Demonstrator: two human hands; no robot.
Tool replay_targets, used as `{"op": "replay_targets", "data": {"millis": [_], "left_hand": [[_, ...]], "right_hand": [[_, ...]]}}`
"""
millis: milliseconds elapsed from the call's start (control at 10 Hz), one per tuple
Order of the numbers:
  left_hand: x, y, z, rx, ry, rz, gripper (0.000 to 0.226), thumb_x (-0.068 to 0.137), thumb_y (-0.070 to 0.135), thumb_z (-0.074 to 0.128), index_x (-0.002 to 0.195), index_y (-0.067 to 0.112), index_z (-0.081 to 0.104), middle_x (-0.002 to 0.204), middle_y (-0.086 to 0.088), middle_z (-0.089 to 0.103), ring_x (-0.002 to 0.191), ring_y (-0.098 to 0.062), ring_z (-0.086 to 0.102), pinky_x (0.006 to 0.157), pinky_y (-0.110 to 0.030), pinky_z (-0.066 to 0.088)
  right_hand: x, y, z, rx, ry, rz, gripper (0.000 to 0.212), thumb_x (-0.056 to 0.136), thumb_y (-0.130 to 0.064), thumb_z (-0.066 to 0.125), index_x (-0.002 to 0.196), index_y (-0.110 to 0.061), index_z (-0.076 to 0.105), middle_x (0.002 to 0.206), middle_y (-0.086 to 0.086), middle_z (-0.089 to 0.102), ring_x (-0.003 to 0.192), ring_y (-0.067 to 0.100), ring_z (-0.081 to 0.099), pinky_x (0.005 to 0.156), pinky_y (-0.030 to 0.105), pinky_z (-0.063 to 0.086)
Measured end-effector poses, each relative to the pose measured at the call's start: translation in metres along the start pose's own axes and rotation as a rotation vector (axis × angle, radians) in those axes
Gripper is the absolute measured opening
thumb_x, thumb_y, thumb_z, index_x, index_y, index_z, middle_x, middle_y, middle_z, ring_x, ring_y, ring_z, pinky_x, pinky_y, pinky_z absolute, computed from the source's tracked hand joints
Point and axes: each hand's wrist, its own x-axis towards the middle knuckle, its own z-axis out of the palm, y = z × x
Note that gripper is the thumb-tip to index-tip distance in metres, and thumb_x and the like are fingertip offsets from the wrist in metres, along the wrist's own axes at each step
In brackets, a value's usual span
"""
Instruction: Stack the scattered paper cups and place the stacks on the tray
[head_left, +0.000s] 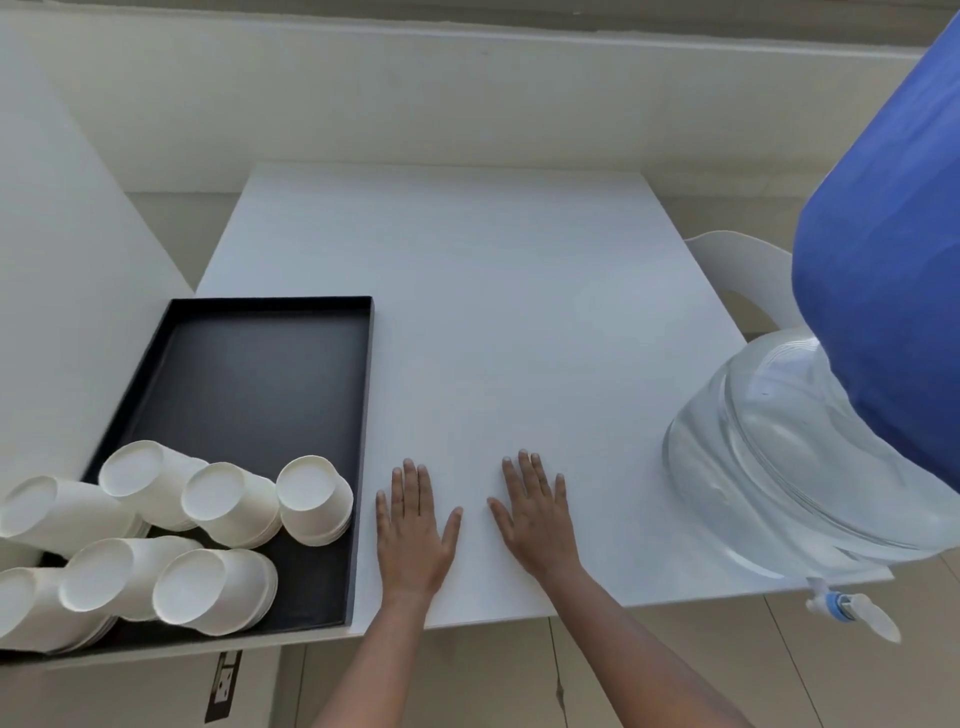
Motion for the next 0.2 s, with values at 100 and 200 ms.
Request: {"op": "replay_targets", "data": {"millis": [100,200], "left_hand": [[0.005,0.005,-0.011,-0.003,0.106,0.018,0.092,0.082,0.063,-0.017,0.143,0.000,0.009,0.152,-0.014,0.017,0.129,0.003,-0.039,0.111,-0.030,-0.014],[0.018,0.013,-0.026,0.062,0.135,0.052,0.071,0.082,0.061,-0.018,0.135,0.019,-0.036,0.154,-0.010,-0.002,0.129,0.000,-0.040,0.111,-0.031,-0.015]], "right_hand": [[-0.003,0.003,-0.014,0.017,0.030,-0.014,0.061,0.097,-0.048,0.020,0.147,-0.020,-0.004,0.157,0.005,-0.009,0.144,0.019,-0.012,0.116,0.041,-0.009],[-0.012,0.003,-0.044,0.091,0.088,-0.023,0.069,0.089,-0.058,0.009,0.147,-0.022,0.003,0.158,0.003,-0.004,0.144,0.016,-0.010,0.117,0.038,-0.007]]}}
